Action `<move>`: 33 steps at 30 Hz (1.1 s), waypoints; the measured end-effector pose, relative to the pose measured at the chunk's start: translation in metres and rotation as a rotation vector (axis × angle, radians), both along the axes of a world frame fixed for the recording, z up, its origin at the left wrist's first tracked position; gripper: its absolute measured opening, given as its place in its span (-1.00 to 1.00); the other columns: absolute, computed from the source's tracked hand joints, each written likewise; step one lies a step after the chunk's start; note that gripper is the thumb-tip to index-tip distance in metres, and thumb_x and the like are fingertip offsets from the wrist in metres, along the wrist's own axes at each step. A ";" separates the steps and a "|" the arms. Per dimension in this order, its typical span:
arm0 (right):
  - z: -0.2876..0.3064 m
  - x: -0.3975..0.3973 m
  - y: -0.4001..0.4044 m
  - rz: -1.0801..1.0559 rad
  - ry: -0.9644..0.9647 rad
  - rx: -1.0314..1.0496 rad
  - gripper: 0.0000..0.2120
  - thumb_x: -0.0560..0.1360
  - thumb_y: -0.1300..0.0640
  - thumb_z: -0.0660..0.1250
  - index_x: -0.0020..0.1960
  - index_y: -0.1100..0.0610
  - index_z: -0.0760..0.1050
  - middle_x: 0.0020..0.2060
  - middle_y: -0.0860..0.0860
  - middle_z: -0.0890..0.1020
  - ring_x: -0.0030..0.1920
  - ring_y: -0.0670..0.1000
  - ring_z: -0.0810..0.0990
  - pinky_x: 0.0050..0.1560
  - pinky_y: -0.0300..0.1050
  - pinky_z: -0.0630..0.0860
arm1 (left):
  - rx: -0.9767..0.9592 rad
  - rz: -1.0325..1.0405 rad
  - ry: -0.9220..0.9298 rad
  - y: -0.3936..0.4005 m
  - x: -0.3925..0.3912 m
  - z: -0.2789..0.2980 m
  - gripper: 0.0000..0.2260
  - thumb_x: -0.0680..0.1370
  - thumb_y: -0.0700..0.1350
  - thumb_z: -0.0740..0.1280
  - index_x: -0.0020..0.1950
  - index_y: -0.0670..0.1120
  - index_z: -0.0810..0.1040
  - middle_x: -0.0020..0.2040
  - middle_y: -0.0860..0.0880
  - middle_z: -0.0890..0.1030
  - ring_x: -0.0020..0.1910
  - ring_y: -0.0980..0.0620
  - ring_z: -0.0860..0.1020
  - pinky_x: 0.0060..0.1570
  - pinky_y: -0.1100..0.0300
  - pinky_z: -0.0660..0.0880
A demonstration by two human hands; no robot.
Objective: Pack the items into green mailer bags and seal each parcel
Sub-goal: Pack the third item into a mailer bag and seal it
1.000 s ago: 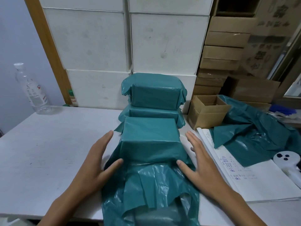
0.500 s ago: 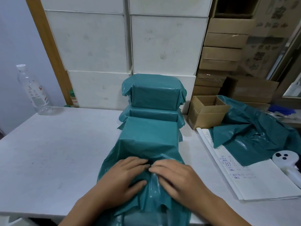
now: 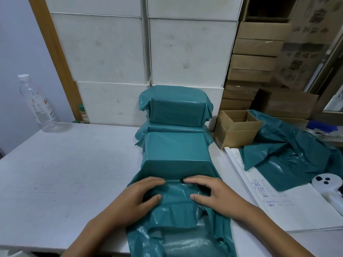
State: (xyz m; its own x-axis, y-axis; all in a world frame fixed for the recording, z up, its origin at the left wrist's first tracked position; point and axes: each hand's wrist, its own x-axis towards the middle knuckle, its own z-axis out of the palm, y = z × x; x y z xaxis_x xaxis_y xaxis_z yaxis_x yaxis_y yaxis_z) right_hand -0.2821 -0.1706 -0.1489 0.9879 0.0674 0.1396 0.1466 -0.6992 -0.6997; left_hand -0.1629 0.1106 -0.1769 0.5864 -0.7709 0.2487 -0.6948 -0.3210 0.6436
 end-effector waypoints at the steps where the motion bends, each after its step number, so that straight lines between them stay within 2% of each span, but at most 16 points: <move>1: 0.001 0.000 0.000 -0.011 0.007 0.029 -0.59 0.61 0.11 0.50 0.45 -0.02 0.60 0.32 -0.38 0.56 0.35 -0.42 0.49 0.35 -0.48 0.33 | -0.016 0.005 0.002 -0.001 0.000 0.001 -0.61 0.65 0.13 0.30 0.48 0.13 0.55 0.42 0.45 0.46 0.43 0.34 0.46 0.42 0.30 0.40; 4: 0.005 -0.005 0.001 -0.014 -0.035 0.062 -0.65 0.62 0.13 0.47 0.40 -0.04 0.65 0.33 -0.34 0.62 0.37 -0.35 0.53 0.42 -0.38 0.39 | -0.110 0.000 -0.069 0.002 -0.004 0.005 -0.68 0.68 0.02 0.28 0.43 0.10 0.59 0.42 0.37 0.52 0.42 0.27 0.52 0.39 0.27 0.45; 5: 0.007 -0.009 0.002 -0.024 -0.108 0.055 -0.68 0.62 0.16 0.48 0.35 -0.02 0.68 0.31 -0.30 0.66 0.37 -0.29 0.57 0.42 -0.34 0.41 | -0.164 -0.001 -0.132 0.005 -0.005 0.009 -0.70 0.68 -0.04 0.28 0.39 0.06 0.63 0.40 0.32 0.56 0.39 0.25 0.55 0.36 0.27 0.48; 8: 0.018 -0.014 0.002 -0.120 -0.491 -0.083 -0.71 0.54 0.24 0.53 0.25 0.10 0.72 0.26 -0.12 0.71 0.32 -0.13 0.65 0.41 -0.19 0.49 | -0.288 0.032 -0.392 0.013 -0.002 0.028 -0.75 0.66 -0.11 0.33 0.30 -0.04 0.69 0.35 0.16 0.63 0.37 0.15 0.59 0.36 0.21 0.51; 10: 0.022 -0.008 -0.005 -0.194 -0.605 -0.203 -0.55 0.50 0.16 0.59 0.37 0.09 0.62 0.37 -0.04 0.61 0.43 -0.04 0.54 0.50 -0.13 0.38 | -0.263 0.098 -0.513 0.016 0.010 0.038 -0.67 0.65 -0.06 0.39 0.42 -0.01 0.60 0.45 0.07 0.54 0.49 0.09 0.46 0.50 0.18 0.37; 11: 0.023 -0.004 -0.009 -0.219 -0.564 -0.201 -0.40 0.48 0.10 0.63 0.46 0.04 0.52 0.46 -0.05 0.52 0.52 -0.03 0.44 0.56 -0.14 0.28 | -0.230 0.139 -0.470 0.017 0.018 0.040 -0.57 0.64 0.01 0.43 0.52 0.07 0.50 0.53 0.09 0.44 0.56 0.10 0.35 0.55 0.17 0.28; 13: 0.019 0.004 -0.014 -0.232 -0.419 -0.149 -0.16 0.43 -0.03 0.66 0.60 -0.08 0.33 0.60 -0.16 0.31 0.64 -0.10 0.22 0.61 -0.26 0.09 | -0.153 0.167 -0.249 0.013 0.029 0.042 -0.31 0.57 0.10 0.51 0.64 0.22 0.27 0.66 0.18 0.23 0.65 0.17 0.18 0.59 0.13 0.19; 16: 0.005 0.014 -0.014 -0.197 -0.257 -0.095 -0.01 0.41 -0.10 0.66 0.65 -0.21 0.14 0.66 -0.32 0.10 0.66 -0.25 0.05 0.55 -0.46 0.00 | -0.084 0.107 -0.020 0.006 0.038 0.032 -0.15 0.54 0.07 0.55 0.68 0.32 0.11 0.69 0.30 0.08 0.67 0.26 0.11 0.62 -0.01 0.27; 20: -0.005 0.018 -0.013 -0.185 -0.216 -0.070 0.00 0.44 0.00 0.65 0.63 -0.31 0.07 0.67 -0.38 0.00 0.65 -0.33 0.00 0.47 -0.56 0.01 | -0.129 0.068 0.121 0.004 0.036 0.023 -0.09 0.54 -0.09 0.57 0.66 0.38 0.08 0.66 0.34 0.16 0.62 0.24 0.27 0.57 -0.04 0.36; 25: -0.006 0.017 -0.016 -0.173 -0.219 -0.076 -0.02 0.47 0.11 0.63 0.64 -0.29 0.09 0.66 -0.40 0.04 0.64 -0.35 0.04 0.48 -0.53 0.04 | -0.128 0.078 0.179 0.006 0.036 0.020 -0.07 0.56 -0.20 0.54 0.64 0.44 0.07 0.63 0.30 0.28 0.48 0.14 0.50 0.45 -0.05 0.50; 28: -0.006 0.017 -0.022 -0.167 -0.236 -0.061 -0.10 0.51 0.14 0.60 0.64 -0.23 0.17 0.66 -0.35 0.11 0.64 -0.32 0.09 0.51 -0.49 0.07 | -0.100 0.104 0.158 0.007 0.043 0.020 -0.11 0.58 -0.20 0.52 0.62 0.46 0.10 0.59 0.23 0.39 0.45 0.11 0.53 0.44 -0.07 0.50; 33: -0.011 0.019 -0.023 -0.170 -0.241 -0.138 -0.09 0.51 0.12 0.61 0.63 -0.26 0.14 0.66 -0.37 0.07 0.62 -0.37 0.06 0.50 -0.51 0.05 | -0.061 0.123 0.175 0.009 0.047 0.018 -0.12 0.58 -0.14 0.53 0.62 0.48 0.10 0.61 0.33 0.33 0.47 0.06 0.51 0.46 -0.07 0.48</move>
State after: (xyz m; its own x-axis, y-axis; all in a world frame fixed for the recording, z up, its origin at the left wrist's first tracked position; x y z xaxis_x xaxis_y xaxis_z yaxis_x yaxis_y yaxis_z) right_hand -0.2631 -0.1931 -0.1597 0.9262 -0.0613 0.3721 0.1696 -0.8135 -0.5562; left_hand -0.1158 0.1196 -0.1592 0.7133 -0.6777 0.1787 -0.5289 -0.3532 0.7717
